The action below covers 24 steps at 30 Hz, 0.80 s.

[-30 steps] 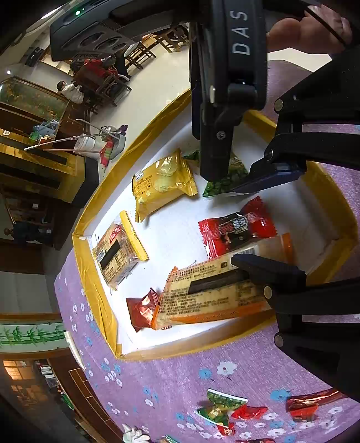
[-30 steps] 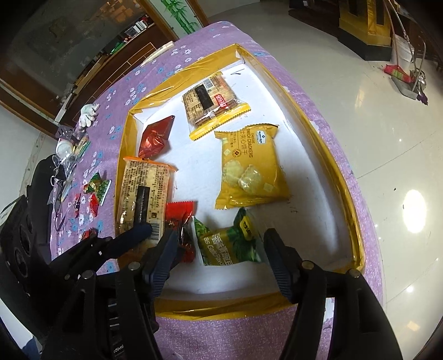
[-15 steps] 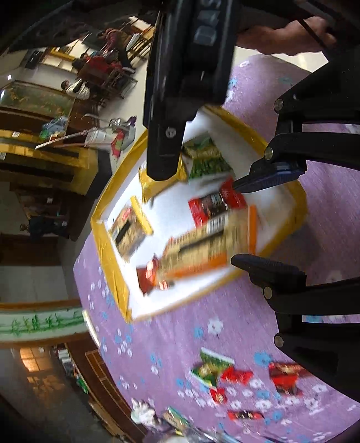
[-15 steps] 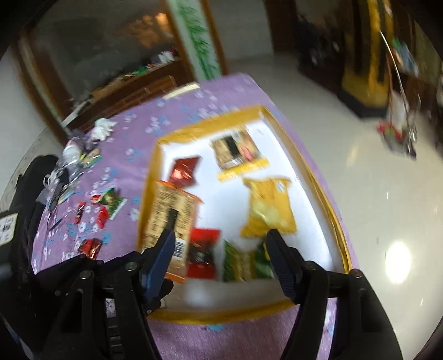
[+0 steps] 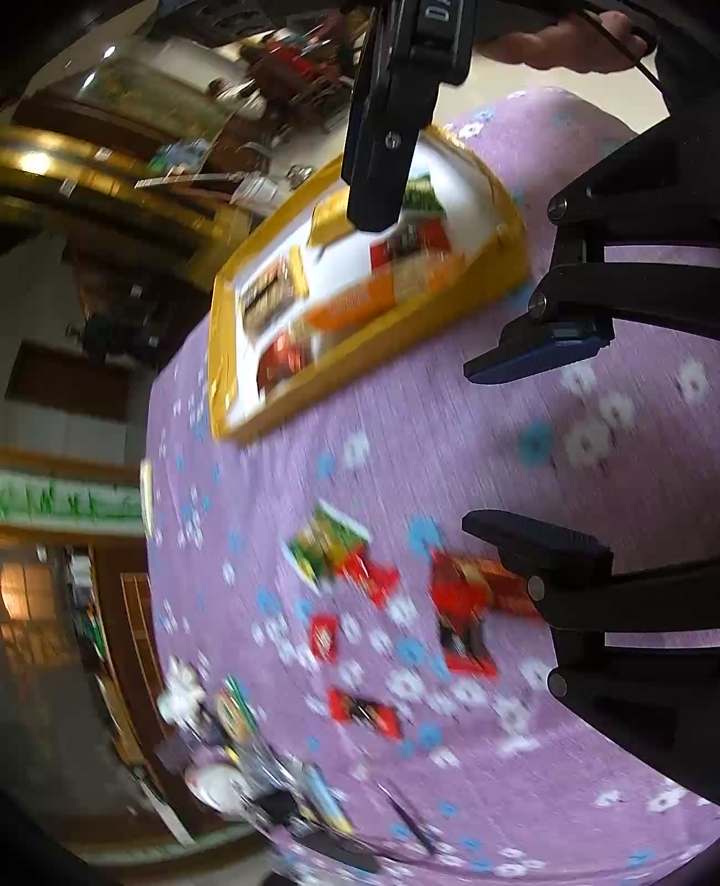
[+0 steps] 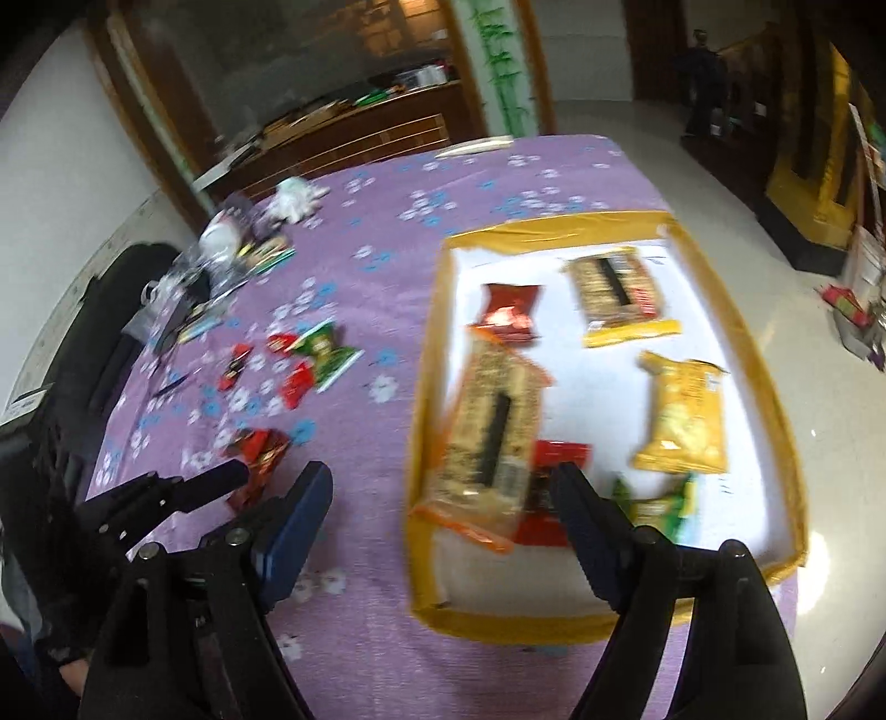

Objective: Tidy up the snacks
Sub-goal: 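Move both open tools from the box back to the snacks on the table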

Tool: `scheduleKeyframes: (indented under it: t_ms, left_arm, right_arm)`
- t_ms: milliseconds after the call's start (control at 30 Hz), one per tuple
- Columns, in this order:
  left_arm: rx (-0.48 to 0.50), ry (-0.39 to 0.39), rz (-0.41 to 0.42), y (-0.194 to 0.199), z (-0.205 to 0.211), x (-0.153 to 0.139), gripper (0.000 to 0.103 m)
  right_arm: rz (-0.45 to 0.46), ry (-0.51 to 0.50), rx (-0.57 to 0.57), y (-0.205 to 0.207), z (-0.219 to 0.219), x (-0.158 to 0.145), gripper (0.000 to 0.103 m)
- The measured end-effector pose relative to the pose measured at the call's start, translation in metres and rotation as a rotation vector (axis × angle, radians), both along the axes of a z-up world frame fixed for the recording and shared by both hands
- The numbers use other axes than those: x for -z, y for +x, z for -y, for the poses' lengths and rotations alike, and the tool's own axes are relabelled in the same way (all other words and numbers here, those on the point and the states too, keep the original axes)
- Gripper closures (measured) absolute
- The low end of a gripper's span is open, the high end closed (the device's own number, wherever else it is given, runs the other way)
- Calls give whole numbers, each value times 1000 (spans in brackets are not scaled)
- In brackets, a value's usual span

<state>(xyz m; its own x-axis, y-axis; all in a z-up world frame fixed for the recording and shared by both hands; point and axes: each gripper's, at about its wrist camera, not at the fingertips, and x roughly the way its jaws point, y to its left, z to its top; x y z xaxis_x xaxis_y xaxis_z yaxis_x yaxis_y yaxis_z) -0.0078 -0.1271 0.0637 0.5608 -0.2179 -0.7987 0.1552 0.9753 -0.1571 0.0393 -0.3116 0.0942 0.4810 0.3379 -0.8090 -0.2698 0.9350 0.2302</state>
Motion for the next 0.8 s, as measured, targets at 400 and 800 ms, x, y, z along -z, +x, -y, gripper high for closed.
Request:
scheduleKeyframes:
  t_ms: [400,800]
  left_arm:
    - [-178,-42,-22,-29,-93,13,53]
    - [-198,4,-54,-53,-150,25,53]
  right_arm:
    - [-14,-86,-166,47,-92,3,32]
    - [-42,-215,-245,131,-160,58,36]
